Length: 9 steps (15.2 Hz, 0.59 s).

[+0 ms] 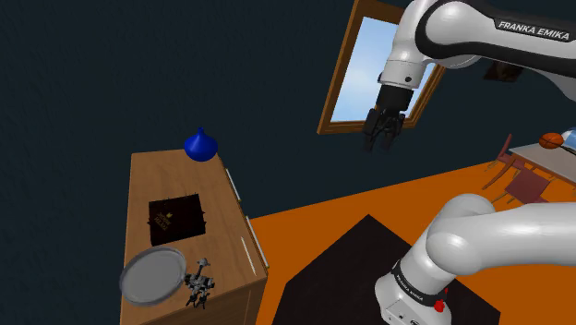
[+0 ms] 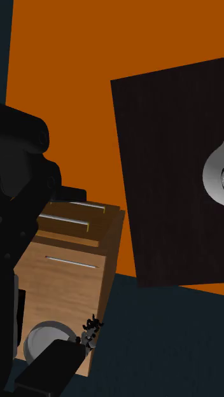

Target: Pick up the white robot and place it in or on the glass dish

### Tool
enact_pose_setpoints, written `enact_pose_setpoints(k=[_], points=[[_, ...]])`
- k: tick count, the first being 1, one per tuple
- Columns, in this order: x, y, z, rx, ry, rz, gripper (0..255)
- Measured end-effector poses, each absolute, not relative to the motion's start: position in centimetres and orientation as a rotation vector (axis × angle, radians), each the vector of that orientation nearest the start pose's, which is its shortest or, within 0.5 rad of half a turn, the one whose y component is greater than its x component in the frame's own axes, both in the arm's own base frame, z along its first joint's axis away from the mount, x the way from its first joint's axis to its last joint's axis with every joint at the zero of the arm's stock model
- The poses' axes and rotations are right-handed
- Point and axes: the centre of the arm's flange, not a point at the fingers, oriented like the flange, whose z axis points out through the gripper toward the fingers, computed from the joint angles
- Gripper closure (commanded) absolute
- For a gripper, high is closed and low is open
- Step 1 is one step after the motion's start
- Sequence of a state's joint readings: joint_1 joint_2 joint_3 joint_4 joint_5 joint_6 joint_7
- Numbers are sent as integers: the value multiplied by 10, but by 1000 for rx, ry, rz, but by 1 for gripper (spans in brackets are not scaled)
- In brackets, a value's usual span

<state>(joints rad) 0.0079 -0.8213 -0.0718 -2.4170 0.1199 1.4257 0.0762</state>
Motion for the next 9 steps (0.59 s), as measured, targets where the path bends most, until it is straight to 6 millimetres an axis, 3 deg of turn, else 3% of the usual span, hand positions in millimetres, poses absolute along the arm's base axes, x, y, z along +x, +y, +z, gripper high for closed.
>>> enact_pose_setpoints(k=[3, 9], points=[[284, 1, 551, -2964, 140, 253, 0], [307, 59, 504, -2997, 68, 219, 0]])
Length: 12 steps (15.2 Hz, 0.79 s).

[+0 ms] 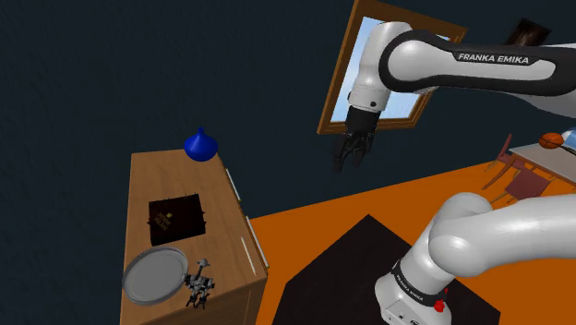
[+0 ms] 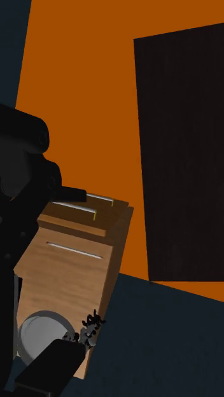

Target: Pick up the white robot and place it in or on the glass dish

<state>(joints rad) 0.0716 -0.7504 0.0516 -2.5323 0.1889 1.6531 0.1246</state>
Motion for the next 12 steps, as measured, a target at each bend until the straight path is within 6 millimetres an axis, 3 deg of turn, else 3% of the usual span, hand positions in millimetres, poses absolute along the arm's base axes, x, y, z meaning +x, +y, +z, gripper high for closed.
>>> enact_pose_setpoints(k=[12], points=[[353, 177, 407, -3058, -86, 138, 0]])
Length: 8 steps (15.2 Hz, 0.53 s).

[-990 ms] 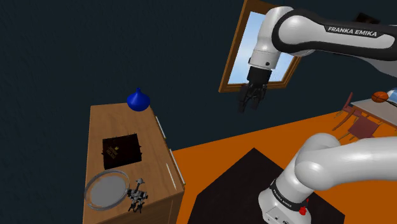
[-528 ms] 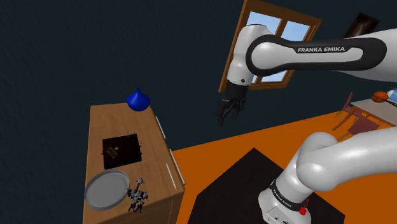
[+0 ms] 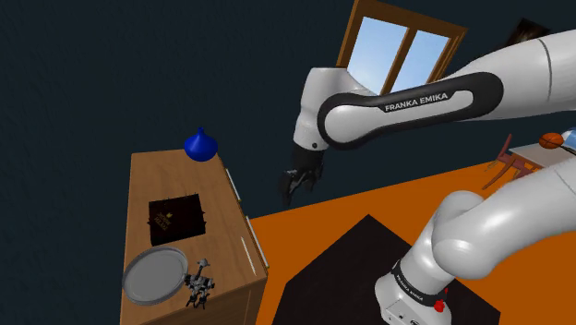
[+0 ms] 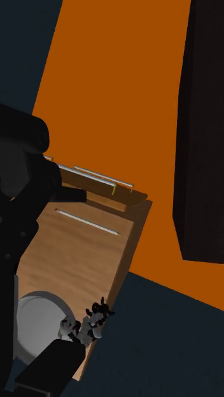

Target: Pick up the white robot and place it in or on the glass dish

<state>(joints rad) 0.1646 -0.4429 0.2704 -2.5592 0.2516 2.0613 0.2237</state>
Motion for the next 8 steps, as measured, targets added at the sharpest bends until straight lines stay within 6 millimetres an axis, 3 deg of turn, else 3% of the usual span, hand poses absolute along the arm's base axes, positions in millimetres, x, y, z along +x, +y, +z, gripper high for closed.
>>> enact_pose_setpoints(k=[8], points=[[381, 257, 336, -3093, -193, 82, 0]])
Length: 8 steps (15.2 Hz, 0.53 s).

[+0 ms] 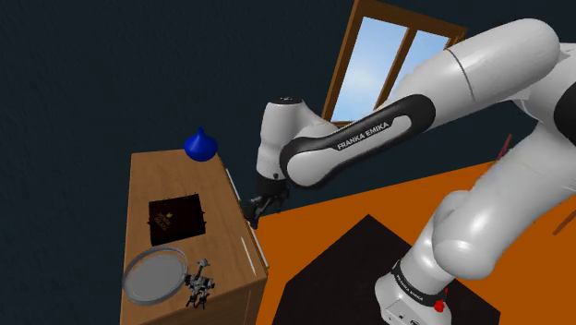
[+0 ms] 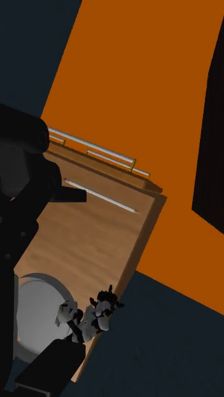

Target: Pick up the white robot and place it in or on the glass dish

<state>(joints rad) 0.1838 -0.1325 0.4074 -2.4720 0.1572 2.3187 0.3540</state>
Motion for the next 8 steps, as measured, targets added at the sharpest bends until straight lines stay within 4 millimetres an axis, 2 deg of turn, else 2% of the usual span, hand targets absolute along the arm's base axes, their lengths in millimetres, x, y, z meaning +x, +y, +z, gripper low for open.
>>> enact_pose_setpoints(k=[8], points=[[401, 338, 268, -3121, -300, 28, 0]])
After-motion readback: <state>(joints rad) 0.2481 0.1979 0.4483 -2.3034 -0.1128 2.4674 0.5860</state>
